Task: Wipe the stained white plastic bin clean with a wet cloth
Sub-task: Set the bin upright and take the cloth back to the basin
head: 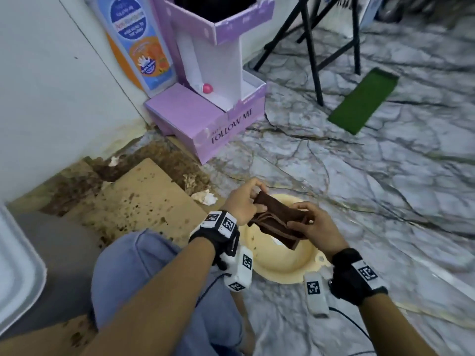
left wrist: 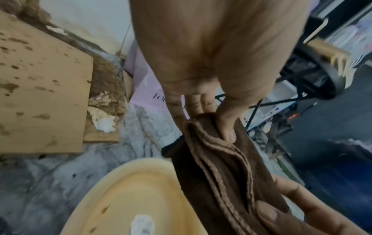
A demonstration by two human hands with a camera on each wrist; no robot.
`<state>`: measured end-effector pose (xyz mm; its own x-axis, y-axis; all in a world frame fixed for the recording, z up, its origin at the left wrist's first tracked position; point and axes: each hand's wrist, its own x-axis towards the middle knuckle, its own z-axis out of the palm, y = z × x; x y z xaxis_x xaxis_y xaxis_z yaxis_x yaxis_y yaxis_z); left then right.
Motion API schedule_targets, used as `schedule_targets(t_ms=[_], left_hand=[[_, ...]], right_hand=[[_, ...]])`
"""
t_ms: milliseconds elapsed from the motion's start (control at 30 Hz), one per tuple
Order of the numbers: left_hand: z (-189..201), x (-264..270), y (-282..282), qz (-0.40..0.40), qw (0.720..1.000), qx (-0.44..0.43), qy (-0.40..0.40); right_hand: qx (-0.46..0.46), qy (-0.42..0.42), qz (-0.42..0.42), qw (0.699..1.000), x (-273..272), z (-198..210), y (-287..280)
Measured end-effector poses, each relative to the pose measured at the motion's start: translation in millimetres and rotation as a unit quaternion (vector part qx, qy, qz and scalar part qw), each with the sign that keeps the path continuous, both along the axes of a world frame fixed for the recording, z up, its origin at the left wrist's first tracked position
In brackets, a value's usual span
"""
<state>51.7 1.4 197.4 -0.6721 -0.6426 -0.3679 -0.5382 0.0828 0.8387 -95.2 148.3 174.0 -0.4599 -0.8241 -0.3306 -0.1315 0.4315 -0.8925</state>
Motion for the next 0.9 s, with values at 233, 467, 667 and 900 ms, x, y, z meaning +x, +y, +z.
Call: schedule_targets(t_ms=[233, 467, 667, 900], left_hand=[[-93.3, -21.1, 7.1, 0.05, 0.998, 0.027, -0.039], [-153.4, -30.7, 4.3, 0.009, 0.992, 0.102, -0.07], [-194.9, -41.0, 5.8, -0.04, 0.983, 0.142, -0.107], [-217.4, -52.5, 0.8, -0.148, 0.962, 0.144, -0.178]], right_hand=[[0.083, -0.041, -0.061, 0.994, -8.0, -81.8, 5.8], [0.164, 0.003, -0.088, 0.983, -13.1, -135.0, 6.3], [0.237, 0.03, -0.092, 0.967, -15.7, -176.5, -5.2], [0.306, 0.021, -0.072, 0.949, -21.5, -202.1, -17.2]])
